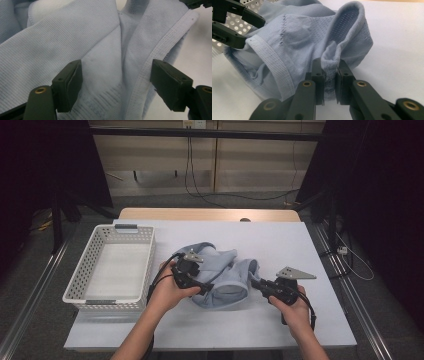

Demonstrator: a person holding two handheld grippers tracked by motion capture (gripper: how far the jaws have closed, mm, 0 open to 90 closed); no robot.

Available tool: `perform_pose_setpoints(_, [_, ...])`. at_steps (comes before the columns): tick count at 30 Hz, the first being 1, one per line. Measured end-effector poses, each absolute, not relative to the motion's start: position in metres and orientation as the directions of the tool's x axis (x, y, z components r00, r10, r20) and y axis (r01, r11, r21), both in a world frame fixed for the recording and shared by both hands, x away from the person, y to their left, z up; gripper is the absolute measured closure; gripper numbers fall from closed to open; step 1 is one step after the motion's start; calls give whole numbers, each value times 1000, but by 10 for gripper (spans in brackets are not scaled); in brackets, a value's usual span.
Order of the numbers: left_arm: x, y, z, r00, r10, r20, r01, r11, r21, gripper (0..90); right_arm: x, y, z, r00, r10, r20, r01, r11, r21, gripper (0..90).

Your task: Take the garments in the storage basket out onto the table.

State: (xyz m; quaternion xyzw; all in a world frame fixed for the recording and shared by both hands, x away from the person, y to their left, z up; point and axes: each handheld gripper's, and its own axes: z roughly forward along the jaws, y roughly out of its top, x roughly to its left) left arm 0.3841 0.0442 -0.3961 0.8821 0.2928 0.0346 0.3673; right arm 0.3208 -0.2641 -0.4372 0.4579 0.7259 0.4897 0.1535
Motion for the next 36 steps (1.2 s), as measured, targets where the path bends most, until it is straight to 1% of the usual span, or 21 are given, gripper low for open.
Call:
perform_pose_setpoints(5, [383,42,-397,831,536,-146,479,-558,678,192,321,-266,-438,-531,815,232,516,94,851,802])
perform_pose_setpoints(8, [382,40,-397,837,528,-147,474,-562,678,178,321,-267,-438,-527,816,238,518,86,851,802])
perform_pose_setpoints(10, [382,39,-399,842,522,-132,464,-578,672,190,321,-266,-438,-527,816,236,517,88,851,802])
perform_pose_setpoints(11, [382,38,-401,840,527,-130,467,-579,668,206,321,-266,-439,-529,815,236,517,89,851,801])
perform_pose_setpoints(13, [382,39,-401,838,530,-129,469,-580,666,303,321,-266,-438,-529,815,238,519,89,850,801])
perform_pose_setpoints(16, [384,41,-404,833,540,-119,474,-586,658,365,321,-266,-438,-528,816,236,518,89,851,801])
perform_pose_setpoints(17, [385,42,-405,830,546,-114,475,-585,657,365,321,-266,-439,-528,816,235,517,89,851,801])
perform_pose_setpoints(18, [387,43,-407,825,554,-108,480,-588,651,422,321,-266,-439,-528,816,235,518,90,851,801])
perform_pose_setpoints(21, [388,45,-408,821,561,-108,485,-584,651,502,321,-266,-439,-528,816,234,518,91,851,801])
perform_pose_setpoints(22, [389,46,-409,821,560,-110,485,-584,651,502,320,-266,-439,-528,816,234,518,92,850,801])
perform_pose_setpoints(24, [390,48,-410,813,569,-126,500,-571,651,579,320,-265,-439,-528,817,231,518,94,850,801])
perform_pose_setpoints(25, [391,49,-411,811,569,-137,505,-564,653,641,321,-265,-439,-529,817,229,517,97,851,801])
perform_pose_setpoints(27, [393,52,-410,807,571,-151,513,-550,659,695,321,-265,-439,-530,817,227,516,98,851,801])
perform_pose_setpoints(28, [394,55,-409,802,572,-173,524,-534,663,712,321,-266,-439,-529,817,227,516,97,851,801])
perform_pose_setpoints(29, [394,55,-409,802,572,-173,524,-534,663,721,320,-266,-439,-529,818,227,516,98,851,801])
perform_pose_setpoints(35, [401,70,-402,783,579,-227,549,-472,689,757,320,-268,-439,-525,822,223,514,97,852,802])
perform_pose_setpoints(36, [404,77,-399,770,593,-236,558,-447,699,757,320,-269,-438,-523,823,223,512,94,854,802])
